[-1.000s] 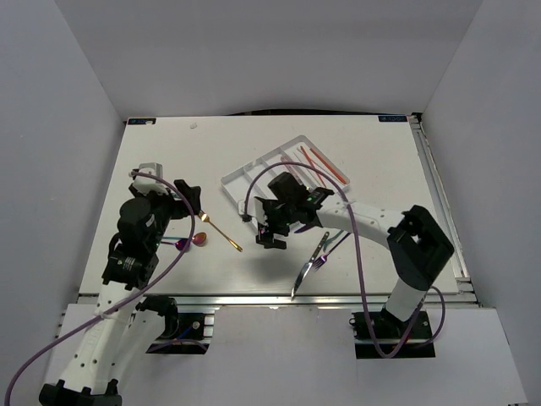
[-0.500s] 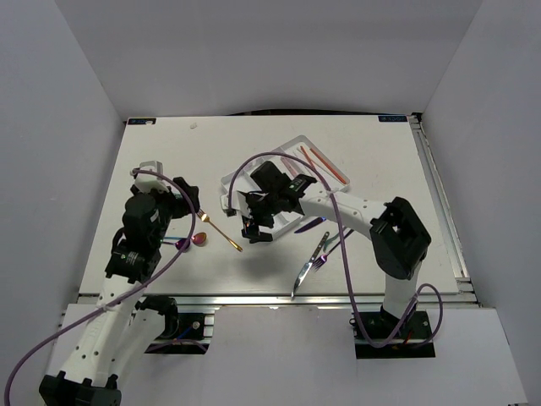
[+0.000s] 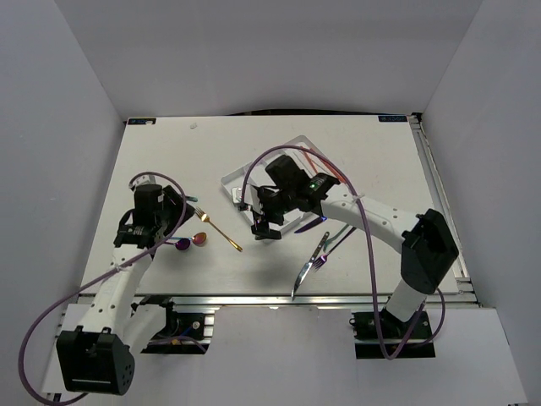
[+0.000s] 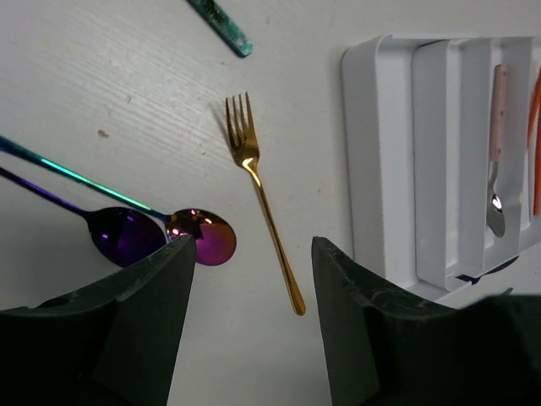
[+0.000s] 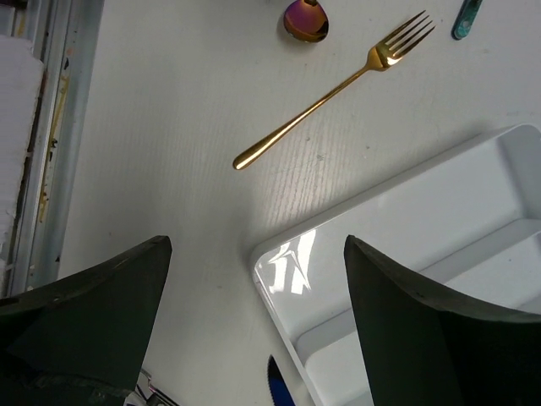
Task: Sort the eating utensils into containers
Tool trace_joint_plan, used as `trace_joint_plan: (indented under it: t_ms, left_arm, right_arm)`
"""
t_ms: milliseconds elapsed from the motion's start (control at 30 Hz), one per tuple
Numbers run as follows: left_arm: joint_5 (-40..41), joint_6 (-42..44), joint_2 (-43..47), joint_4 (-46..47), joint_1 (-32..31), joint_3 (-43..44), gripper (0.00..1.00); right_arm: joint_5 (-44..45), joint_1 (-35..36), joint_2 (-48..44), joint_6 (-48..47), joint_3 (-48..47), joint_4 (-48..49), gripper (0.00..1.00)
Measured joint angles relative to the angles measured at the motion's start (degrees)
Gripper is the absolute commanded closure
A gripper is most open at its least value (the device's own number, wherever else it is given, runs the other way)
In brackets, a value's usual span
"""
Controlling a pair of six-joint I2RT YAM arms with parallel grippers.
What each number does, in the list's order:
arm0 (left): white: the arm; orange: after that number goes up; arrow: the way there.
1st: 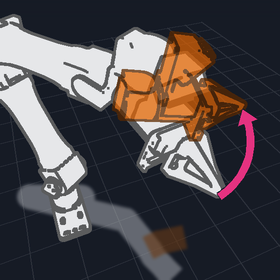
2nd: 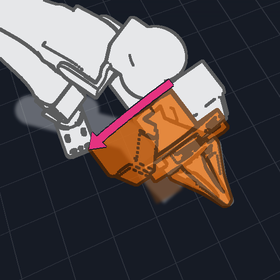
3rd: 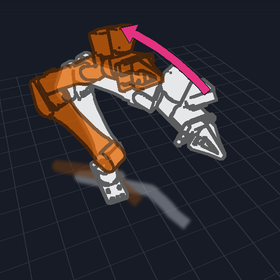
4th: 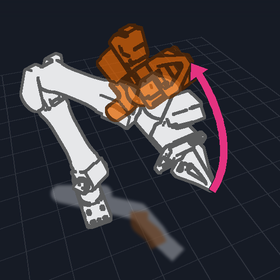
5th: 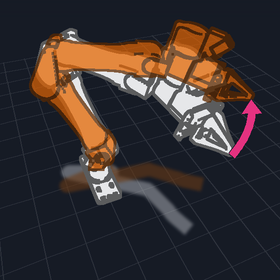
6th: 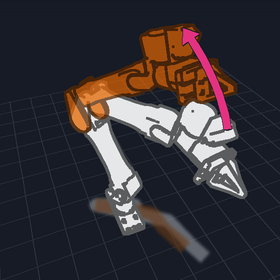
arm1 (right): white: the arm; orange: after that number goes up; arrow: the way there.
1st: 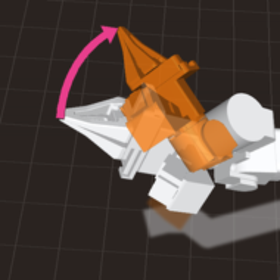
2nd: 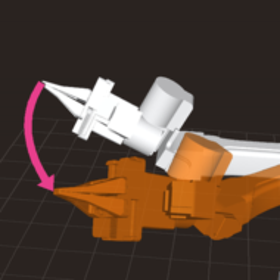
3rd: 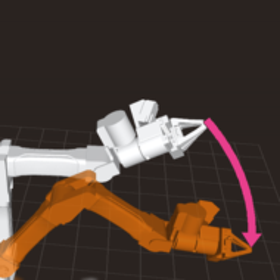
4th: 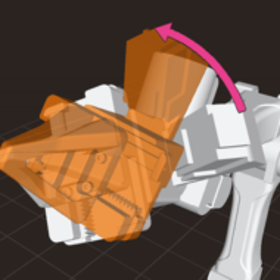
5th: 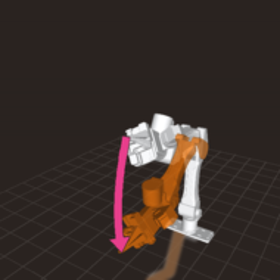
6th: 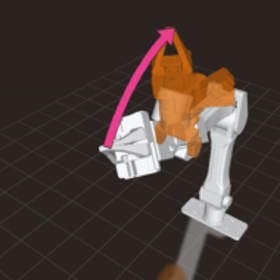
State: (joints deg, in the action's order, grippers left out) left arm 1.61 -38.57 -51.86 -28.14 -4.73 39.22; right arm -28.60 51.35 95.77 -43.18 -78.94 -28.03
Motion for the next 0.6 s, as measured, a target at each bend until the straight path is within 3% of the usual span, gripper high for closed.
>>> trace_joint_plan:
  t_ms: [200,433,600]
  left_arm:
    - [-0.22,1.22,1.79,-3.78,0.87,2.12,0.27]
    - [7.74,5.77,19.23,-0.20,0.87,1.60,0.26]
    - [13.51,7.58,29.57,1.57,0.87,-1.92,0.26]
  right_arm:
    - [-4.37,-0.02,4.72,1.73,-0.28,0.79,0.11]
    - [-4.52,2.95,20.02,10.82,-12.70,1.99,0.11]
    - [1.81,5.79,27.39,20.17,-22.64,5.51,0.11]
